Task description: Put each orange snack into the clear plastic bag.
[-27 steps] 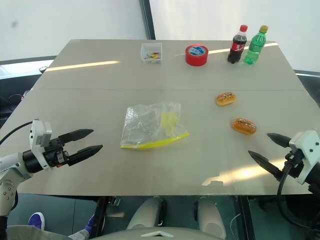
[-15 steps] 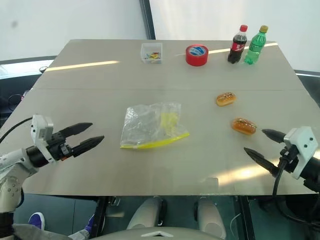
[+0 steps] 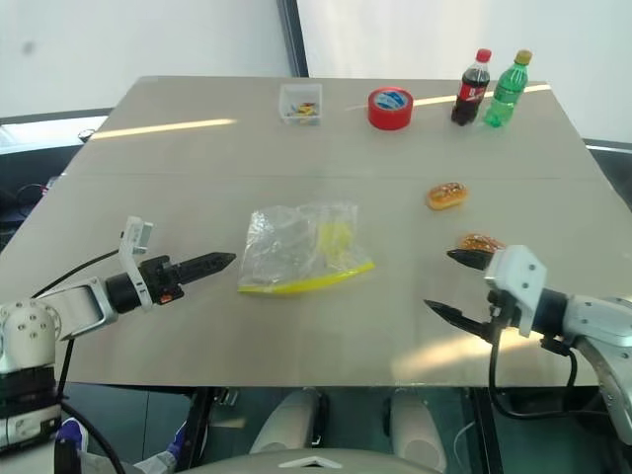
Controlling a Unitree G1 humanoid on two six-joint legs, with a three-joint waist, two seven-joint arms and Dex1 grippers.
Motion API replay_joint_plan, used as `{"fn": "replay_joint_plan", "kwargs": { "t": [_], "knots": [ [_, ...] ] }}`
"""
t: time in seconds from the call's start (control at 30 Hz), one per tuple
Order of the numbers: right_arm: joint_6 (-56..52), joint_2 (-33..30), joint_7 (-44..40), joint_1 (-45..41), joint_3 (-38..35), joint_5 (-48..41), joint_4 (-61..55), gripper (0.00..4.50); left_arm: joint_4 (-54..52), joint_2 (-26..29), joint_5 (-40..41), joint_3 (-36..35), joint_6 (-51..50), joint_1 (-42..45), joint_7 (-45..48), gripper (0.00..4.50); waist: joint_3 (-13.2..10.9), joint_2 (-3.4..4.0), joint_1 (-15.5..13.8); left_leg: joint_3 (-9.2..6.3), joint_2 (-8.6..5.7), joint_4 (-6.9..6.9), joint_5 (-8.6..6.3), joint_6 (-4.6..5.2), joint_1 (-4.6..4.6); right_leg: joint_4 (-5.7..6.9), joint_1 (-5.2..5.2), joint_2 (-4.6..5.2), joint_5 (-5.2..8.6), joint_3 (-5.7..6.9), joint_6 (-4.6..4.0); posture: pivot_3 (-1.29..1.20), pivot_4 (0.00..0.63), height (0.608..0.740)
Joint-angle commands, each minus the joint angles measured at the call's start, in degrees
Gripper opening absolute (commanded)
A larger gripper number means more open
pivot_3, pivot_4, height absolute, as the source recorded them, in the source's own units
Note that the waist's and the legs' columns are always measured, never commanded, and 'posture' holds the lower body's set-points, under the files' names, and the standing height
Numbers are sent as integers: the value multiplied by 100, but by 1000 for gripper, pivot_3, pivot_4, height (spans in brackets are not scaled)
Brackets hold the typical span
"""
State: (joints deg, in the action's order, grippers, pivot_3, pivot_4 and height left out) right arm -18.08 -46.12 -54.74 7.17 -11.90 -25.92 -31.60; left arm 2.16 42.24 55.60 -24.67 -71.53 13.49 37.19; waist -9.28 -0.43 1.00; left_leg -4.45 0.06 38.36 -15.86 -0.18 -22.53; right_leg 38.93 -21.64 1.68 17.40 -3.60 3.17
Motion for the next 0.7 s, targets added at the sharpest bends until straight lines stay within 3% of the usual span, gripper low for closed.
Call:
{"fn": "replay_joint_plan", "kwargs": {
  "t": [0.03, 0.5, 0.63, 0.7],
  "knots": [
    [215, -23, -176, -246, 280, -48, -315, 4444, 431, 44, -160, 311, -62, 292, 214, 4413, -1, -2, 6, 1, 0, 0, 0, 0, 0, 0, 0, 1, 0, -2, 0, 0, 150, 740],
    [326, 100, 178, -144, 369, 239, -484, 4444, 2230, -527, -1269, 2315, 493, 1673, 2147, 4413, 14, 19, -159, -30, -52, 3, 21, 4, -4, 4, 8, 35, -1, 25, 2, 0, 150, 740],
    [372, 123, 302, -8, 332, 326, -615, 4500, 2961, -694, -1562, 2391, 702, 1934, 2412, 3249, 19, 26, -154, -34, -64, 3, 23, 4, -6, 5, 8, 33, -1, 31, 2, 0, 150, 740],
    [399, 147, 378, 53, 315, 366, -681, 4500, 3026, -722, -1593, 2434, 584, 1988, 2566, 2350, 19, 26, -142, -38, -65, 4, 23, 4, -6, 7, 8, 33, -1, 33, 2, 0, 150, 740]
  ]
}}
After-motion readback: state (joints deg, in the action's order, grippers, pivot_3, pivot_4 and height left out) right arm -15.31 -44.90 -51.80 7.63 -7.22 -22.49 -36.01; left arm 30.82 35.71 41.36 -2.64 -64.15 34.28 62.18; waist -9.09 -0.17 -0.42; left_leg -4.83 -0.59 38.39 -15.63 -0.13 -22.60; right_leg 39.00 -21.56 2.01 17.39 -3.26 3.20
